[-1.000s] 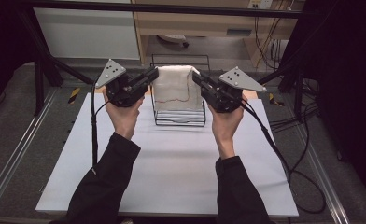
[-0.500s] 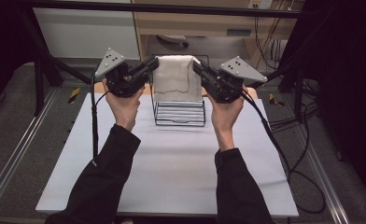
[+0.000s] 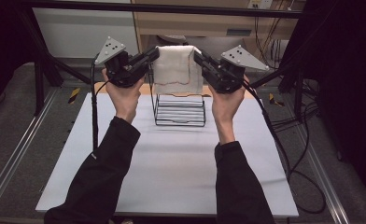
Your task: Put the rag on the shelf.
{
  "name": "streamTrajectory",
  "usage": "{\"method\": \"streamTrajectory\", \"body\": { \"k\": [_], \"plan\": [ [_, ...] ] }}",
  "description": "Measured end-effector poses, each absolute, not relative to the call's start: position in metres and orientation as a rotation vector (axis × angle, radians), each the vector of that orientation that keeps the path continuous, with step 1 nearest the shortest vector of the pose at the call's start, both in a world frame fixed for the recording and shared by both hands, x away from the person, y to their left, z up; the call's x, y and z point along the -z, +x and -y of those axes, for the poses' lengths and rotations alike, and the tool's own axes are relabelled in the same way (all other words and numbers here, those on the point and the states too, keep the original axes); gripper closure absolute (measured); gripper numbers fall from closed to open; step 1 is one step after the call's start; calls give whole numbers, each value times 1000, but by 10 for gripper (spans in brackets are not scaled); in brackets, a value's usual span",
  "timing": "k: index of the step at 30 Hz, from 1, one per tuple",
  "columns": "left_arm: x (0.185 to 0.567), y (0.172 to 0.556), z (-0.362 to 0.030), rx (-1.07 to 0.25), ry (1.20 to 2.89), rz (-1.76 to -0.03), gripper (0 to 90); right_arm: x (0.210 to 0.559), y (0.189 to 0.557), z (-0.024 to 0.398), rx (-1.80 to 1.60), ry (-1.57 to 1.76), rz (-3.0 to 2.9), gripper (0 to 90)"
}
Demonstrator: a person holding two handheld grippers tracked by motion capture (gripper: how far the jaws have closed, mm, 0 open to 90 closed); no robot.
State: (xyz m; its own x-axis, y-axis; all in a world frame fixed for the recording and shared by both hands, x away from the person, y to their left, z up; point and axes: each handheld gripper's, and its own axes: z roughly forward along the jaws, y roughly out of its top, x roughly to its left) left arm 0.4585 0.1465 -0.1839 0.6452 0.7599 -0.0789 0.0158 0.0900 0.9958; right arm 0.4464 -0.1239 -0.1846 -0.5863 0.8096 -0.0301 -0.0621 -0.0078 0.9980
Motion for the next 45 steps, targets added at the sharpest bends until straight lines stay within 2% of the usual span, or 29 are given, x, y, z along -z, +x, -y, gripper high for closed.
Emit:
{"method": "streamTrajectory", "body": {
  "k": [19, 32, 45],
  "plan": [
    [159, 474, -147, -663, 1366, -707, 833, 162, 461, 119, -1655, 760, -1580, 820],
    [148, 494, -146, -697, 1381, -723, 833, 156, 486, 116, -1646, 786, -1574, 820],
    [156, 518, -142, -694, 1380, -758, 833, 157, 508, 114, -1623, 807, -1592, 820]
  ]
}}
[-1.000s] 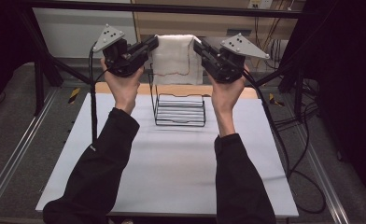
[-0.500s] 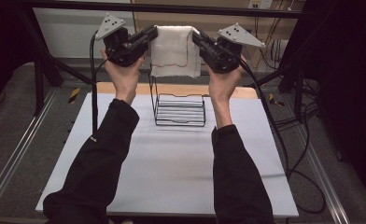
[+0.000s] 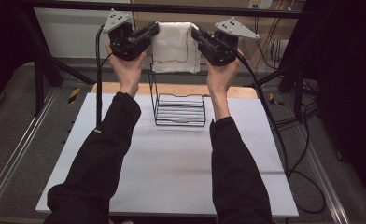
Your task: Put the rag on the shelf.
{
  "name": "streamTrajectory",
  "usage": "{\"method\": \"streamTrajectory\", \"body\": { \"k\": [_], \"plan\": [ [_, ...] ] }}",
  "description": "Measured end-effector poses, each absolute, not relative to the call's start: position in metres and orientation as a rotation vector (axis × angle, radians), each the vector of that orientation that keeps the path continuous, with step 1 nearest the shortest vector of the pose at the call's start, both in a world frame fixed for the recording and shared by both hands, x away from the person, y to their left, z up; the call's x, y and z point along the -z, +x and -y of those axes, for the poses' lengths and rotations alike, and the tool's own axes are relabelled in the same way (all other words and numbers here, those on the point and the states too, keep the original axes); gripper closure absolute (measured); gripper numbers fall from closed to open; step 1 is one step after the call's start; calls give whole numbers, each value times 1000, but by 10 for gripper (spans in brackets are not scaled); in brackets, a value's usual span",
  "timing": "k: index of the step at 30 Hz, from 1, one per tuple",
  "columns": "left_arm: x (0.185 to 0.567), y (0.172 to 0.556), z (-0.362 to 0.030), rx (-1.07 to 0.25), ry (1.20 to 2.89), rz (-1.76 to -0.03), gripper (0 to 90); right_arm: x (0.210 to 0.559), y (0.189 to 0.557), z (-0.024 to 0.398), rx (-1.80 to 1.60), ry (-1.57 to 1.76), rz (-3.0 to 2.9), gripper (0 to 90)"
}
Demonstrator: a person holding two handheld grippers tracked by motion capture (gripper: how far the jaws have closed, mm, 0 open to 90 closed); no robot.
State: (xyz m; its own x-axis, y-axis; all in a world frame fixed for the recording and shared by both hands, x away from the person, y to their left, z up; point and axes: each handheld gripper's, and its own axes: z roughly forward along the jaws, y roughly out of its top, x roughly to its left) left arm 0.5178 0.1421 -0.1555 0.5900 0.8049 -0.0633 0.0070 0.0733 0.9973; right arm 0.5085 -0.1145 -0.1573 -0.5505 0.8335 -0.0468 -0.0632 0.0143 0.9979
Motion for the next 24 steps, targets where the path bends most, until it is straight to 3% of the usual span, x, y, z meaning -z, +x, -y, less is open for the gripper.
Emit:
{"method": "streamTrajectory", "body": {
  "k": [24],
  "plan": [
    [182, 542, -136, -697, 1465, -780, 833, 182, 528, 118, -1577, 867, -1644, 817]
  ]
}}
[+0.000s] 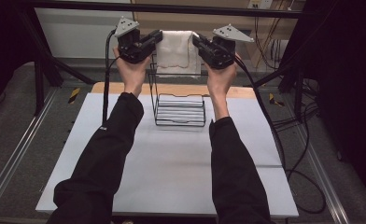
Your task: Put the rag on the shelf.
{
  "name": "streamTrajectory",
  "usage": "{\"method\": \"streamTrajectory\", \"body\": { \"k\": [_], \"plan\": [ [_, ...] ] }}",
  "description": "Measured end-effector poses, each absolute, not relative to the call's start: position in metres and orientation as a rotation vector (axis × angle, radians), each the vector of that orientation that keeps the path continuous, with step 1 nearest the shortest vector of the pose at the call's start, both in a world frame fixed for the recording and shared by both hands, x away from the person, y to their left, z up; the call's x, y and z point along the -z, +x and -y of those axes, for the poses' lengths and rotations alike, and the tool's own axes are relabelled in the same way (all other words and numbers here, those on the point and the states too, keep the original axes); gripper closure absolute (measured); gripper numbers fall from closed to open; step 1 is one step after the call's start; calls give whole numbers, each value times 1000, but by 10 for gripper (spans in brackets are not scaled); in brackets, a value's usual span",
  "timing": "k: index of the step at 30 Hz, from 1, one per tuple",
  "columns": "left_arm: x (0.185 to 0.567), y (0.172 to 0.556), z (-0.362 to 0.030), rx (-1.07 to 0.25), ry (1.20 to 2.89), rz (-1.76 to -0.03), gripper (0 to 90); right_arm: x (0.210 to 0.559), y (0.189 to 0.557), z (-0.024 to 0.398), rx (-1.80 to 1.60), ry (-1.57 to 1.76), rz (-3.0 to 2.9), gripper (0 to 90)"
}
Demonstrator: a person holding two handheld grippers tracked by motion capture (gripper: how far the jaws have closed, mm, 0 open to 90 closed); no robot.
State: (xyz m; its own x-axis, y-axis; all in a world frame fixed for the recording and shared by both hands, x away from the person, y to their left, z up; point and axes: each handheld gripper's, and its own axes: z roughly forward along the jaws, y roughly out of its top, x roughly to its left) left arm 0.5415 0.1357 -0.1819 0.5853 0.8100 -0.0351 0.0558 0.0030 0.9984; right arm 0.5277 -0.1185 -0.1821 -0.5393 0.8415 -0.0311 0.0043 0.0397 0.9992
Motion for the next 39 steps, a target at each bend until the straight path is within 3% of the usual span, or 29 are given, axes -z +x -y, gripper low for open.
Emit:
{"method": "streamTrajectory", "body": {
  "k": [39],
  "plan": [
    [220, 511, -146, -608, 1575, -759, 826, 216, 495, 120, -1525, 863, -1753, 809]
  ]
}}
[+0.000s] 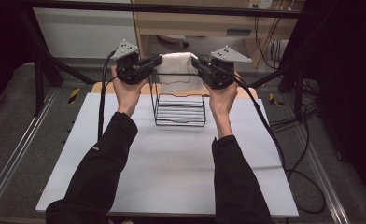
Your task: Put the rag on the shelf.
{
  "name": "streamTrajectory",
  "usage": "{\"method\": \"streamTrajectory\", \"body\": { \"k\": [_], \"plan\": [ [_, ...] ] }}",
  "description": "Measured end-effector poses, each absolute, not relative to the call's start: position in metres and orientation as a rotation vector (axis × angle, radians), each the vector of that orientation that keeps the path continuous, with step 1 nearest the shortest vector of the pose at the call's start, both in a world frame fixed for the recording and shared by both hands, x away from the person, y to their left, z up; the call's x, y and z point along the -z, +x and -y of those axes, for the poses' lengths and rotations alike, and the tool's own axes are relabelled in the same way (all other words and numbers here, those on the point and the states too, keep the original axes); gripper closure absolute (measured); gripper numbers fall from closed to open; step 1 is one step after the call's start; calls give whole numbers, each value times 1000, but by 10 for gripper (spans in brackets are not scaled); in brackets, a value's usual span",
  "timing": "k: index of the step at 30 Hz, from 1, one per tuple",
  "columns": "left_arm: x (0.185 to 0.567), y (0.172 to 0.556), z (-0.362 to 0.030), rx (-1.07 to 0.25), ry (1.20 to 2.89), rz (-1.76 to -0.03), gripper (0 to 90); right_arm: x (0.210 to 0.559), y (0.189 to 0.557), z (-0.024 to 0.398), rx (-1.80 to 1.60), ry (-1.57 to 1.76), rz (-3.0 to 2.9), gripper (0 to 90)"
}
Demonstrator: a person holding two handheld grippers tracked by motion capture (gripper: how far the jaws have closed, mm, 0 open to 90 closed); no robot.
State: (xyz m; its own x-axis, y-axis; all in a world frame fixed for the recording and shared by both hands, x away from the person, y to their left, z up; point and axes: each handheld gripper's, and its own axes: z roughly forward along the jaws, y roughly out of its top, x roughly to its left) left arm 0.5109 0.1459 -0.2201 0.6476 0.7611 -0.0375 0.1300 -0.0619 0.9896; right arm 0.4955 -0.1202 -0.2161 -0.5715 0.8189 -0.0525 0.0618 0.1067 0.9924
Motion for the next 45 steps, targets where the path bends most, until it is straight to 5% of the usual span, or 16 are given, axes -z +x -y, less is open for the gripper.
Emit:
{"method": "streamTrajectory", "body": {
  "k": [34, 45],
  "plan": [
    [232, 475, -142, -561, 1711, -733, 770, 242, 466, 131, -1451, 808, -1886, 800],
    [202, 477, -148, -583, 1705, -789, 778, 247, 465, 132, -1449, 798, -1887, 804]
  ]
}}
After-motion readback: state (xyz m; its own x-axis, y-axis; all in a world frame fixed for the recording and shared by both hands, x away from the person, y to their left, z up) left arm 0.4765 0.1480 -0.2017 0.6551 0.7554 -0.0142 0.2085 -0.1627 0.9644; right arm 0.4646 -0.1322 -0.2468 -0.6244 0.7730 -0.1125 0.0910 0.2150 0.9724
